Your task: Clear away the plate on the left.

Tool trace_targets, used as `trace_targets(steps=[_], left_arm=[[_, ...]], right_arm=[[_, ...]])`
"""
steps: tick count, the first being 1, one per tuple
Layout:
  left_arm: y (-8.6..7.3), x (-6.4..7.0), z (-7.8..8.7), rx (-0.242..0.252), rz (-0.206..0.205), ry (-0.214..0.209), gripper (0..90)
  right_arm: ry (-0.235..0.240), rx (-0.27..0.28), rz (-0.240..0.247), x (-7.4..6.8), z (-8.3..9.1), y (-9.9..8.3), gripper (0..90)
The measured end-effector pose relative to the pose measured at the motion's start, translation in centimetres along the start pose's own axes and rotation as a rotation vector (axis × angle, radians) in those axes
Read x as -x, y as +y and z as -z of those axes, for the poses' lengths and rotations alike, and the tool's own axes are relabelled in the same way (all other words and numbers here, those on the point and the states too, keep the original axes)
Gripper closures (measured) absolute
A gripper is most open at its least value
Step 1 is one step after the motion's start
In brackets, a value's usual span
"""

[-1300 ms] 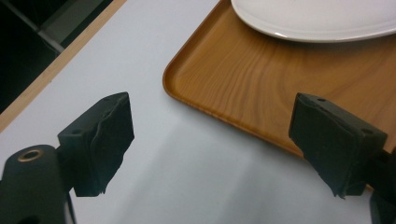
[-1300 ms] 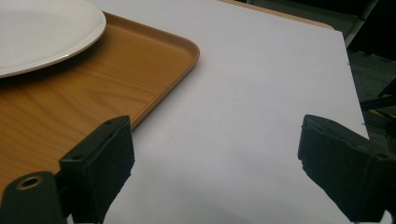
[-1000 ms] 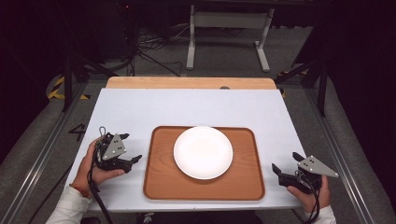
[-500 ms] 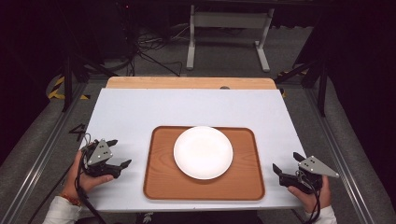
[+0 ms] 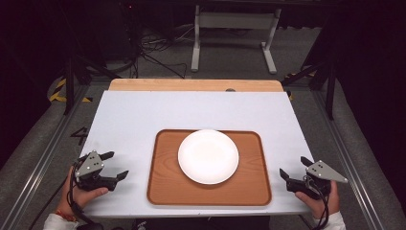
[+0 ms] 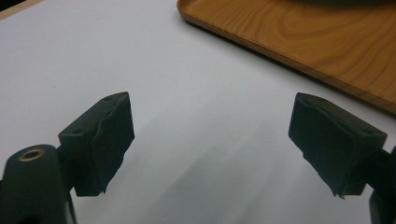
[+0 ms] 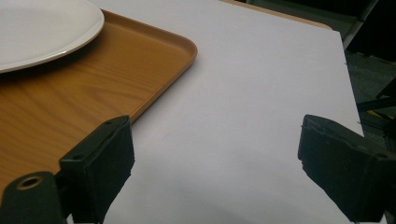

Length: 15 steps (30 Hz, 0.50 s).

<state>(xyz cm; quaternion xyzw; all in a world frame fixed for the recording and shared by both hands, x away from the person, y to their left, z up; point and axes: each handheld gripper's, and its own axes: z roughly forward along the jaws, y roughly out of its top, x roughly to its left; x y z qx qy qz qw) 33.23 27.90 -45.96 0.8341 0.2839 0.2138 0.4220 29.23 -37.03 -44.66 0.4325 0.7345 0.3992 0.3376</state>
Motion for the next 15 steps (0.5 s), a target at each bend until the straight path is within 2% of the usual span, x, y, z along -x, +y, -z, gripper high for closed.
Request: trace_targets(steps=[4, 10, 15], left_arm=[[0.09, 0.30, 0.11, 0.002, -0.009, -0.002, 14.9], [0.22, 0.50, 0.39, 0.019, -0.001, 0.002, 14.8], [0.31, 0.51, 0.33, 0.006, -0.010, 0.005, 14.9]], right_arm=[[0.000, -0.003, 0.006, -0.14, 0.01, 0.05, 11.3], [0.000, -0.006, 0.017, -0.43, -0.01, 0.17, 11.3], [0.003, -0.011, 0.017, -0.48, -0.07, 0.18, 11.3]])
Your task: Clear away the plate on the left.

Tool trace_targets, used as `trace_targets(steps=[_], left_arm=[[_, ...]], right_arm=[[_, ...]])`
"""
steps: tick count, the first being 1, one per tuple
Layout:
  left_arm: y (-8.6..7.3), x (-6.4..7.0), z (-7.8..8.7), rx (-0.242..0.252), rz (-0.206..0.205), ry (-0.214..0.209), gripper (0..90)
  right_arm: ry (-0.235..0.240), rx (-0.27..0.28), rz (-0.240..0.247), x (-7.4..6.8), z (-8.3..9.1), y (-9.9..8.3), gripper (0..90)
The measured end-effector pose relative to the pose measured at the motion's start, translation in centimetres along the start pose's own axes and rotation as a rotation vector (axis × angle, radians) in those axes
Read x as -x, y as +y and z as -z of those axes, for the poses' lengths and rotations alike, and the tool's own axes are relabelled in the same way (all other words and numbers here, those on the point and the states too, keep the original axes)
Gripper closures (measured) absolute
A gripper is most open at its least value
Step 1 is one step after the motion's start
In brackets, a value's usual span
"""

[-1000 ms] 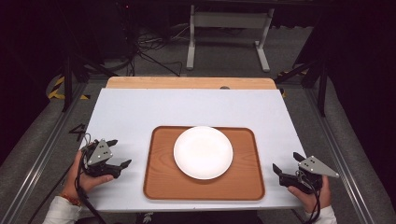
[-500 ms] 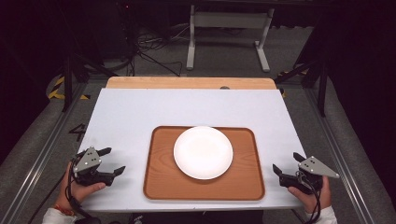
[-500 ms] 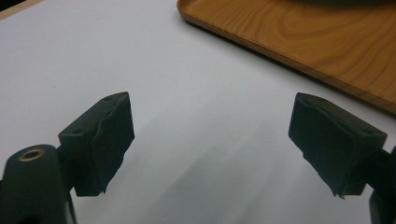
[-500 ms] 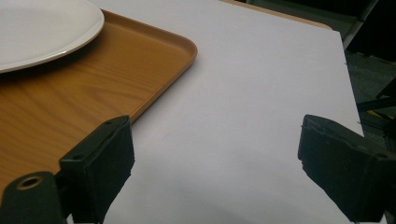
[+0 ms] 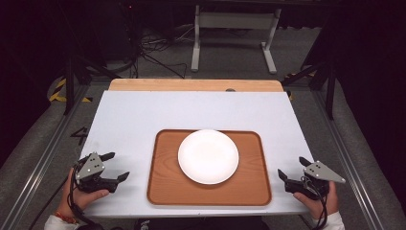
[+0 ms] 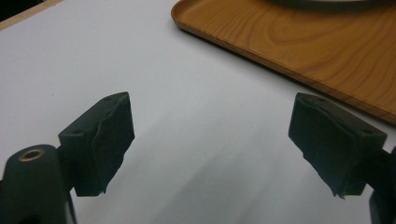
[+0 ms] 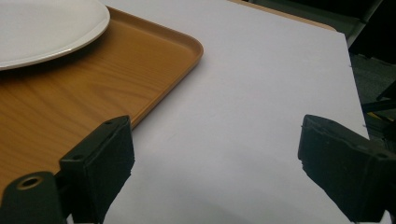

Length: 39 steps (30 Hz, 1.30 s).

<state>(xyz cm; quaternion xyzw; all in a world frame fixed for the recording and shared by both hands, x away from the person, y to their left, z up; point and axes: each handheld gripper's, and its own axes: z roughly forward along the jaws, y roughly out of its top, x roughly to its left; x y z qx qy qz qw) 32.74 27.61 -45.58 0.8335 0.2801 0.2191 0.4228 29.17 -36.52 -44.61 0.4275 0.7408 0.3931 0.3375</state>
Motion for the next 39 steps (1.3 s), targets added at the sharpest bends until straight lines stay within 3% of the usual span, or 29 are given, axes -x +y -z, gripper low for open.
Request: trace_targets(steps=[39], left_arm=[[0.17, -0.02, -0.46, -0.019, 0.008, 0.006, 14.8]], right_arm=[[0.021, 0.004, -0.005, 0.23, -0.09, -0.19, 11.0]])
